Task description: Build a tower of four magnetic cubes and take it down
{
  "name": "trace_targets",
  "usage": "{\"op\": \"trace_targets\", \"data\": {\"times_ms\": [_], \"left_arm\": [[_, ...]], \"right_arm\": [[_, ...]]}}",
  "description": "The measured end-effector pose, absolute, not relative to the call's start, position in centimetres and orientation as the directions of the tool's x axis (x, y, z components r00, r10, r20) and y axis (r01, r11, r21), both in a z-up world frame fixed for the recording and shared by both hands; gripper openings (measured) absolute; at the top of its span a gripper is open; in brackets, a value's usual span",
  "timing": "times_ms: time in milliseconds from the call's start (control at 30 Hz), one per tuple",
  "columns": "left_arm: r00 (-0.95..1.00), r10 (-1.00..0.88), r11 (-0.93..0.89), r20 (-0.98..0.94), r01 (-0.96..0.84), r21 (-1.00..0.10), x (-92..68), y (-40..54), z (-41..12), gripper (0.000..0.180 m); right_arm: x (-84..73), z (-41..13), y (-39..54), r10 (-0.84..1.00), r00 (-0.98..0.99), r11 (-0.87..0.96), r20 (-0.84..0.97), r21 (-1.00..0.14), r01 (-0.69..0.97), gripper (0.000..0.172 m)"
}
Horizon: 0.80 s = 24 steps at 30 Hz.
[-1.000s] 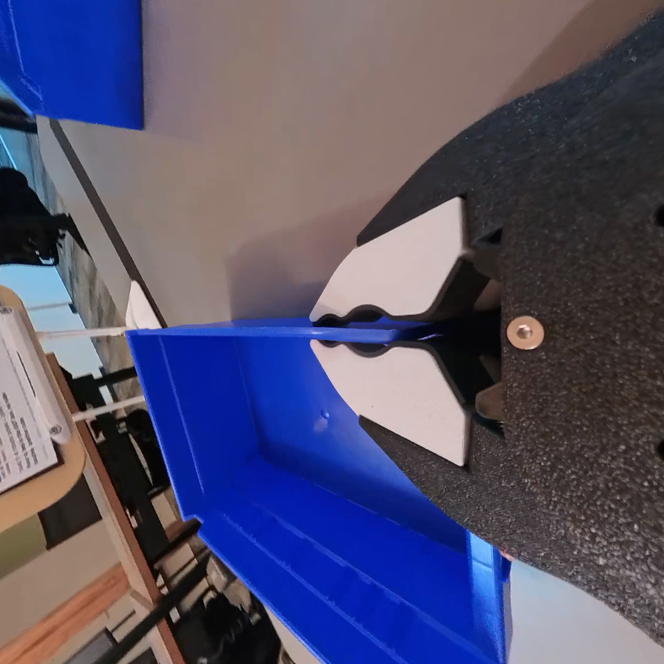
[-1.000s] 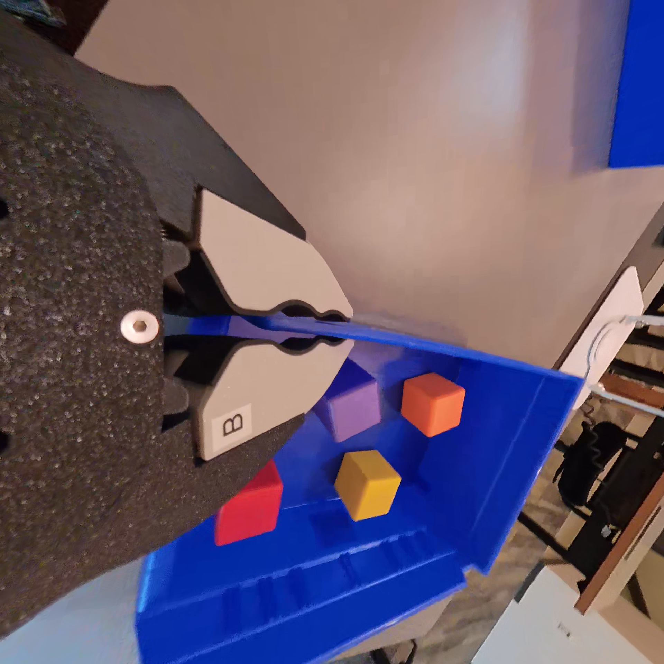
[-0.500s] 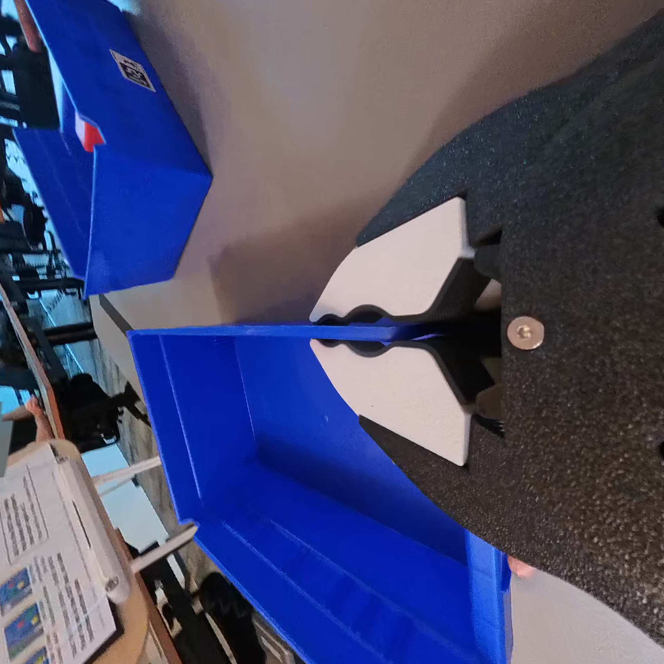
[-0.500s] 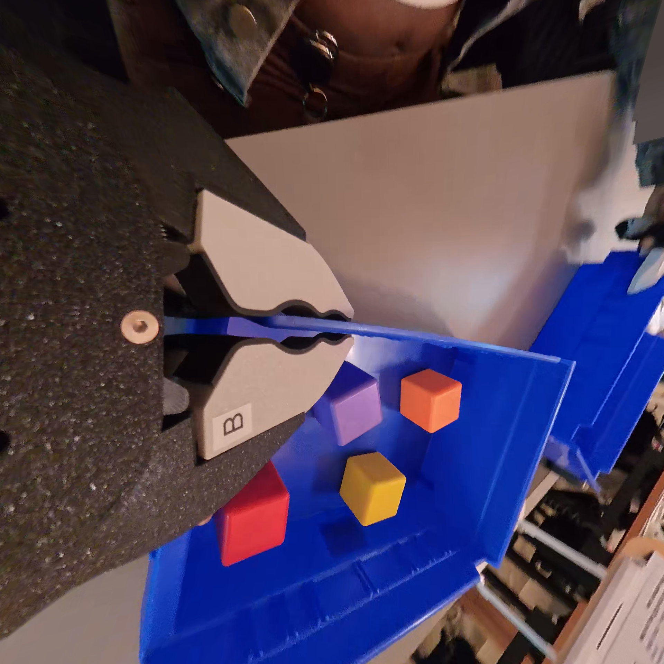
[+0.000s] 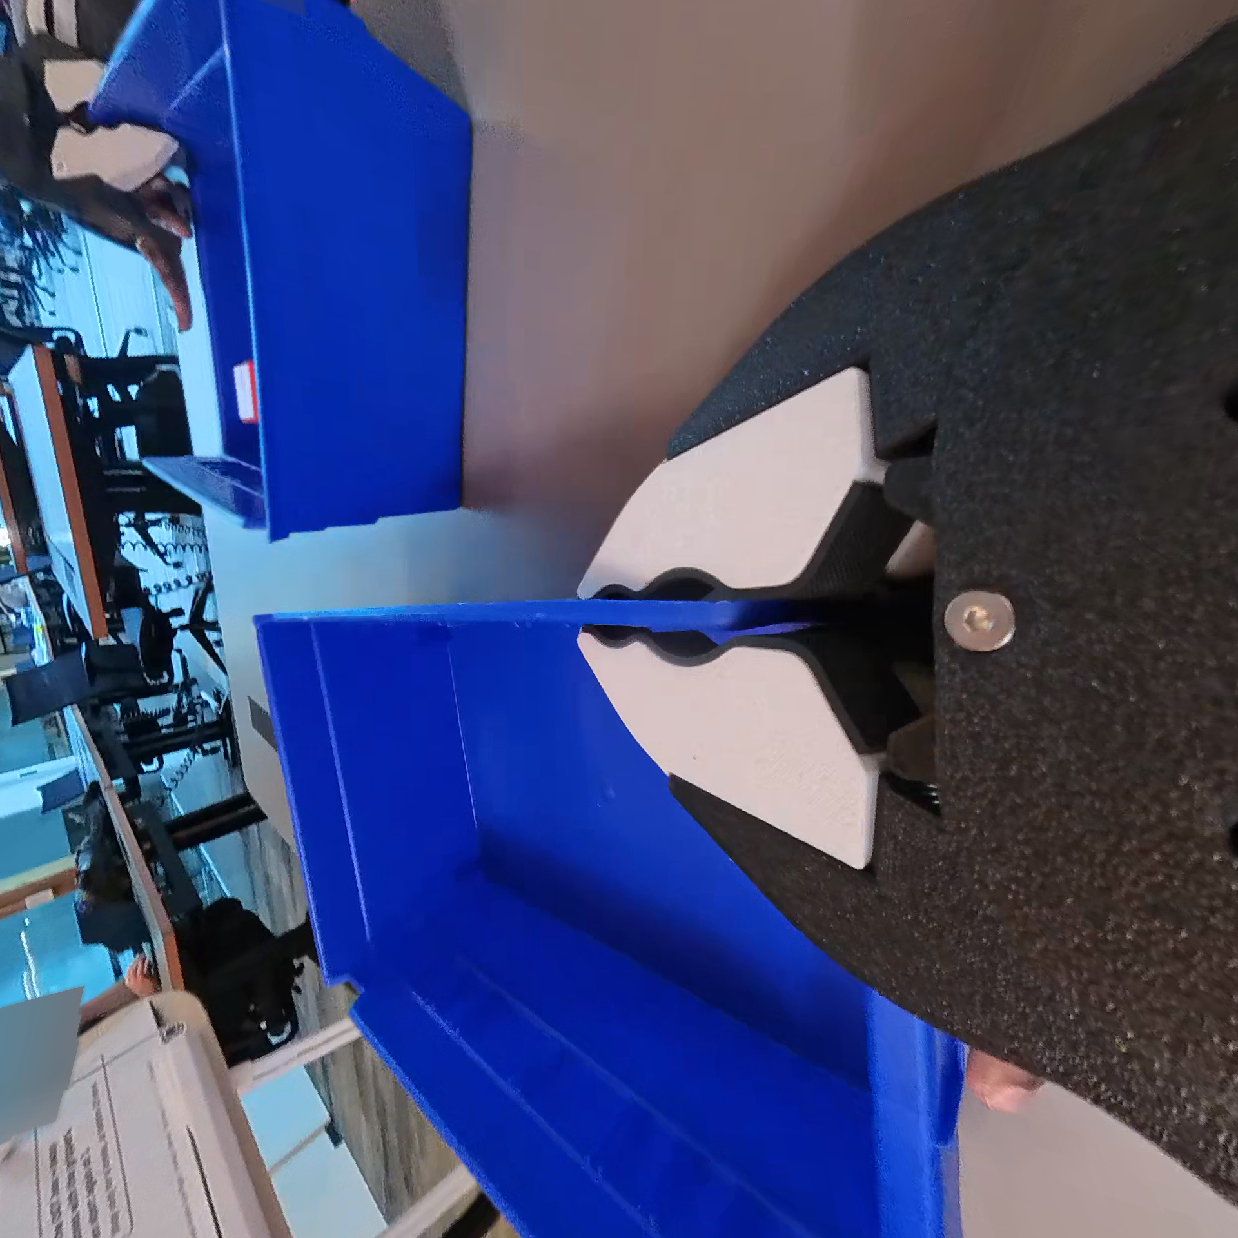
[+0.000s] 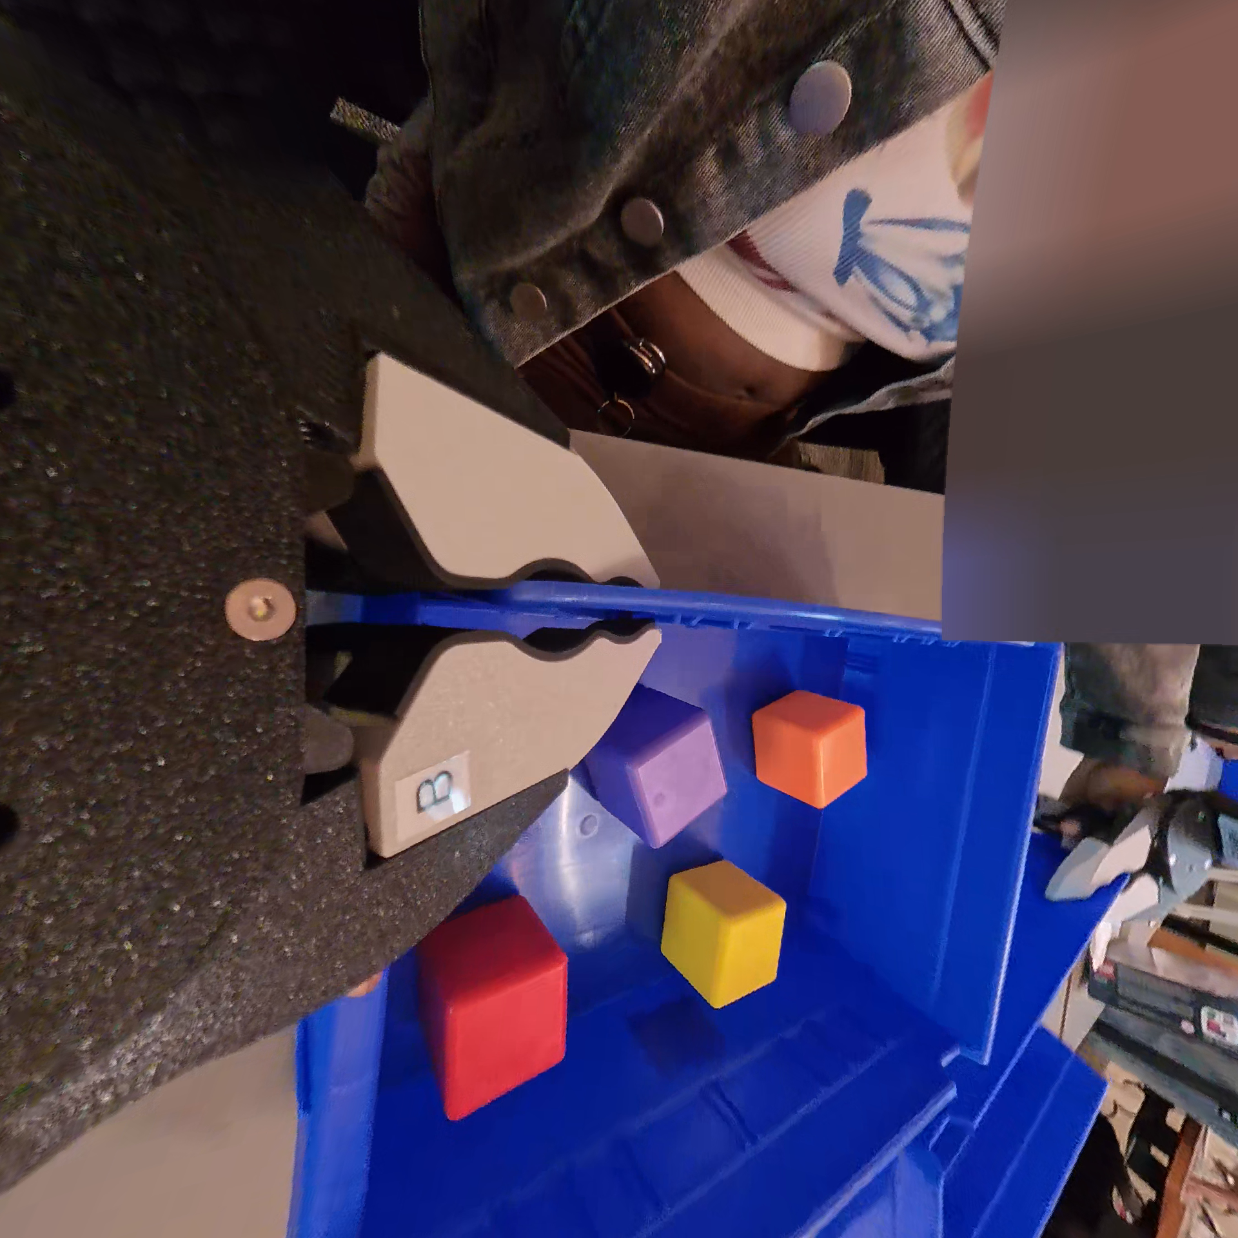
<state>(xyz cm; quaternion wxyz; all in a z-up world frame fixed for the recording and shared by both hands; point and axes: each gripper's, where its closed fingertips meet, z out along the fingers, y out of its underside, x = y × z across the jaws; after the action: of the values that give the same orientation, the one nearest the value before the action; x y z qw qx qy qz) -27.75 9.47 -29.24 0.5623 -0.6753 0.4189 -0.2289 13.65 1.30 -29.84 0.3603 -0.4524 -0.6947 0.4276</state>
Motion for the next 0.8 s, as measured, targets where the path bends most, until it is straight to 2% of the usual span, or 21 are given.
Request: {"op": "trace_targets", "data": {"times_ms": [467,500,533,600,700,800], "left_arm": [[0.399,-0.907,0.018,-0.138,-0.291,-0.957,-25.8,11.4,-29.2,0.003],[0.418,-0.896,0.023,-0.150,-0.293,-0.956,-25.8,11.6,-29.2,0.012],[0.442,-0.882,0.037,-0.165,-0.284,-0.958,-25.9,11.8,-28.9,0.033],[0.490,-0.855,0.060,-0.171,-0.233,-0.971,-26.1,11.2,-27.3,0.072],[0.572,-0.793,0.113,-0.208,-0.197,-0.974,-26.2,8.9,-23.5,0.092],[0.596,-0.771,0.068,-0.223,-0.271,-0.960,-23.7,5.3,-20.5,0.102]], "right_arm": [[10.9,-29.7,0.0,0.898,-0.435,0.200,0.063,-0.940,0.277,0.005],[10.7,-29.7,0.0,0.901,-0.430,0.196,0.063,-0.942,0.271,0.005],[10.7,-29.4,0.0,0.905,-0.419,0.187,0.066,-0.949,0.254,0.005],[10.9,-28.0,0.4,0.919,-0.389,0.145,0.064,-0.973,0.182,0.034],[11.7,-24.0,2.5,0.952,-0.298,0.084,0.067,-0.995,0.046,0.057],[11.7,-19.6,6.6,0.982,-0.121,0.144,0.145,-0.989,-0.022,0.060]]}}
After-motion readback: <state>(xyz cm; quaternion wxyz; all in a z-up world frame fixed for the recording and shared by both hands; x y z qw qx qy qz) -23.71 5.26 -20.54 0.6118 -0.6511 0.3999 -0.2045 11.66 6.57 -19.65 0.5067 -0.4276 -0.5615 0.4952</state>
